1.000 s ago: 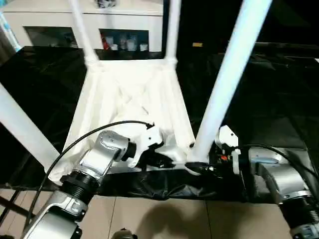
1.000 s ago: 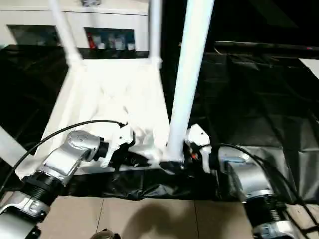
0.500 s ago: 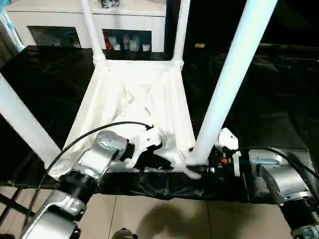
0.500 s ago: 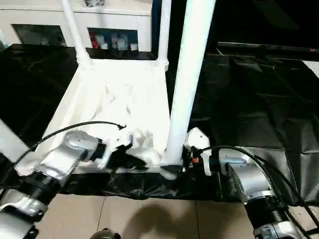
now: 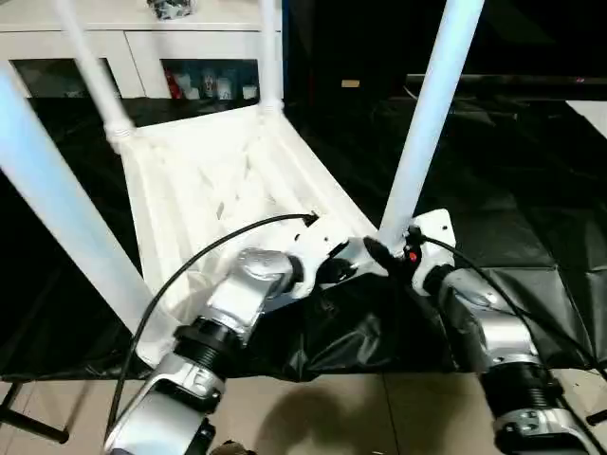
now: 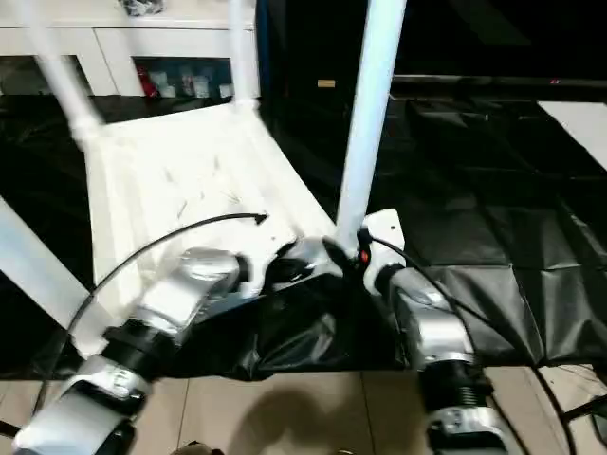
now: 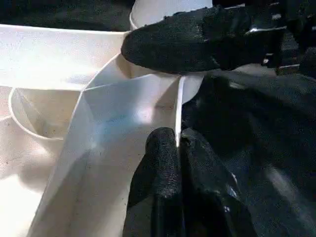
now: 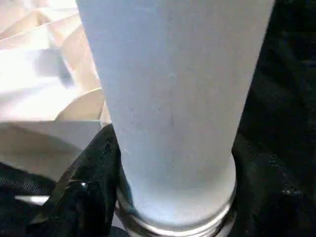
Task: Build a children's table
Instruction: Rotate leg to tighten
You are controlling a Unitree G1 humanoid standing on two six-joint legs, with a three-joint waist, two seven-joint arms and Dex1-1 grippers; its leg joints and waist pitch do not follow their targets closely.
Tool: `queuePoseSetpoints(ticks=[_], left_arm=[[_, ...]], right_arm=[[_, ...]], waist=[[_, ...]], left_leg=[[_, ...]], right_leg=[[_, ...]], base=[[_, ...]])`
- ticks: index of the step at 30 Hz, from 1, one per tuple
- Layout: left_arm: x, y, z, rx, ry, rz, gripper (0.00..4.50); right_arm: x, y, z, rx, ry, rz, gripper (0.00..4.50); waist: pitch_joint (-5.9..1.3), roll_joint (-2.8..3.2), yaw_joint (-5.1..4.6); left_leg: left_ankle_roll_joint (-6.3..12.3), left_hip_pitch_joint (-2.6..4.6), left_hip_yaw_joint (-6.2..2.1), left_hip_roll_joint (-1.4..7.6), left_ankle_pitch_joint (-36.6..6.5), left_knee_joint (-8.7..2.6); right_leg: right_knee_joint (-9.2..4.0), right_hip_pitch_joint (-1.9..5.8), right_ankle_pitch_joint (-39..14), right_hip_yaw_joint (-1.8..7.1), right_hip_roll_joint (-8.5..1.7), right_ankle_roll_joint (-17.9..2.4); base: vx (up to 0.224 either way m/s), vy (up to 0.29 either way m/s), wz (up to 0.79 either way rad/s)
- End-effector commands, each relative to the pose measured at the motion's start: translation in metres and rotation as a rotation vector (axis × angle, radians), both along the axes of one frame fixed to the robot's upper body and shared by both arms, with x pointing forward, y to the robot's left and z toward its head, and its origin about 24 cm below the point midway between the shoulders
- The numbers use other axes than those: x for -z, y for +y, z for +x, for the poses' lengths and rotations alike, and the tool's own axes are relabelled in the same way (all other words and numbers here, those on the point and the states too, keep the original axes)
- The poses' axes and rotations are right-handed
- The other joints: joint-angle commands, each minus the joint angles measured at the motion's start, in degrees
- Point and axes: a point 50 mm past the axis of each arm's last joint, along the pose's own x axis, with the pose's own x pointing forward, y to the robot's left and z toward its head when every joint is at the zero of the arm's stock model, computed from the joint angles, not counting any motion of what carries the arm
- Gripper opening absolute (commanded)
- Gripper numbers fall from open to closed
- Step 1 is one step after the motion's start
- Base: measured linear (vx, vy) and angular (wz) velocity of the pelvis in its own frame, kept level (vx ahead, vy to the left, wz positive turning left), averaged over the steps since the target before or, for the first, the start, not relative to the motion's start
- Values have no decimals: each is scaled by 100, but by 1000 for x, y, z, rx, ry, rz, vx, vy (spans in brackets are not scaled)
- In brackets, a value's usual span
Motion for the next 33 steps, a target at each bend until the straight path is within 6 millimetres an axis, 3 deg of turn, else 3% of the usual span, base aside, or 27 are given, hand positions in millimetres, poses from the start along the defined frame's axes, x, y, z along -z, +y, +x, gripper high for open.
queuePoseSetpoints(ticks=[1,2,6,7,9,14,26,27,33], left_arm=[[-9,-11,3,-26,-45,-72,0],[-10,-12,1,-2,-50,-77,0],[-12,-11,-4,79,-61,-88,0],[-13,-10,-4,90,-62,-90,0],[-13,-9,-5,101,-61,-90,0],[-12,11,-12,271,-45,-56,0],[-8,42,-24,486,19,5,0],[-8,43,-24,492,21,11,0],[-9,47,-24,515,40,8,0]], right_arm=[[-2,28,-1,-98,-19,40,269],[-4,29,-2,-107,-30,60,325],[-10,30,-4,-159,-50,113,339],[-11,29,-5,-166,-53,114,372],[-12,28,-5,-173,-56,111,385],[-12,17,-18,-449,-39,10,385],[-10,0,-42,-806,56,-78,385],[-11,1,-43,-832,58,-80,358],[-11,2,-46,-907,86,-87,314]], waist=[[-403,-70,46],[-388,-60,41],[-377,-51,34],[-377,-60,37],[-374,-58,32],[-369,-56,58],[-358,-54,220],[-361,-56,245],[-369,-74,303]], left_leg=[[443,14,-49,114,-594,-280],[443,21,-52,125,-690,-294],[406,28,-54,139,-848,-308],[401,31,-55,141,-847,-307],[397,27,-53,140,-838,-309],[436,36,-52,149,-854,-305],[384,83,-37,205,-1060,-307],[377,74,-39,209,-1045,-308],[355,65,-43,207,-946,-302]], right_leg=[[-397,347,-306,242,-438,-1226],[-415,342,-463,233,-438,-1227],[-432,341,-670,239,-446,-1193],[-429,343,-681,240,-449,-1201],[-430,339,-695,242,-447,-1204],[-430,334,-719,243,-451,-1195],[-421,281,-963,241,-464,-1235],[-412,288,-962,241,-466,-1214],[-392,290,-895,237,-474,-1196]], base=[[0,0,0],[0,0,0],[0,0,0],[0,0,0],[0,0,0],[0,0,0],[0,0,0],[0,0,0],[0,0,0]])
